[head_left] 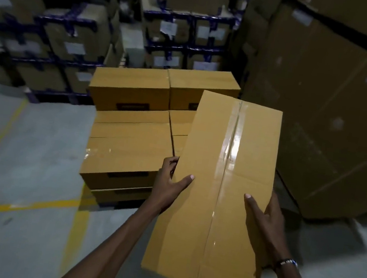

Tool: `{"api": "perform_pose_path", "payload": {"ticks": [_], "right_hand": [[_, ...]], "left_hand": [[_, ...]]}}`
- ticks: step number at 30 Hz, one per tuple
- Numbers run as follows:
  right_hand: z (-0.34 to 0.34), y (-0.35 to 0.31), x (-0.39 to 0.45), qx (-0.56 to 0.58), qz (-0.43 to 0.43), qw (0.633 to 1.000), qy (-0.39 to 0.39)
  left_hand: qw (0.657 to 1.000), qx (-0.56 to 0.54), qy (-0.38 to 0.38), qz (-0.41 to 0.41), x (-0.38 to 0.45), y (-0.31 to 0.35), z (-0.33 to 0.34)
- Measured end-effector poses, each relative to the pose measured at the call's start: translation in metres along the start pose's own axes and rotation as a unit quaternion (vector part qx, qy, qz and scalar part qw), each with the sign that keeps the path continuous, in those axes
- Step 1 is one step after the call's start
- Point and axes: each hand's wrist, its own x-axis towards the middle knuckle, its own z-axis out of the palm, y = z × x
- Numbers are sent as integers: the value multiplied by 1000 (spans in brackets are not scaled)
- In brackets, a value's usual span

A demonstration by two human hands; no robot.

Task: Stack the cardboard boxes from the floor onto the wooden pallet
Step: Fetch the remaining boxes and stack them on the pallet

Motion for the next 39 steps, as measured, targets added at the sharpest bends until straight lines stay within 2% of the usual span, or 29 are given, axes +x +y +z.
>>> {"api": "perform_pose_path", "payload": {"ticks": [13, 19, 29, 39], "right_hand": [[181, -64, -29, 25, -15, 999, 21], [241, -77, -35, 31, -1, 999, 41], [289, -89, 9, 41, 22, 993, 109], [328, -93, 126, 85, 52, 976, 193]], "left_hand": [[1000, 9, -1, 20, 30, -29, -193], [999, 13, -25, 16, 54, -39, -249], [994, 29, -95, 33, 139, -29, -272], [976, 80, -190, 65, 303, -8, -248]]}}
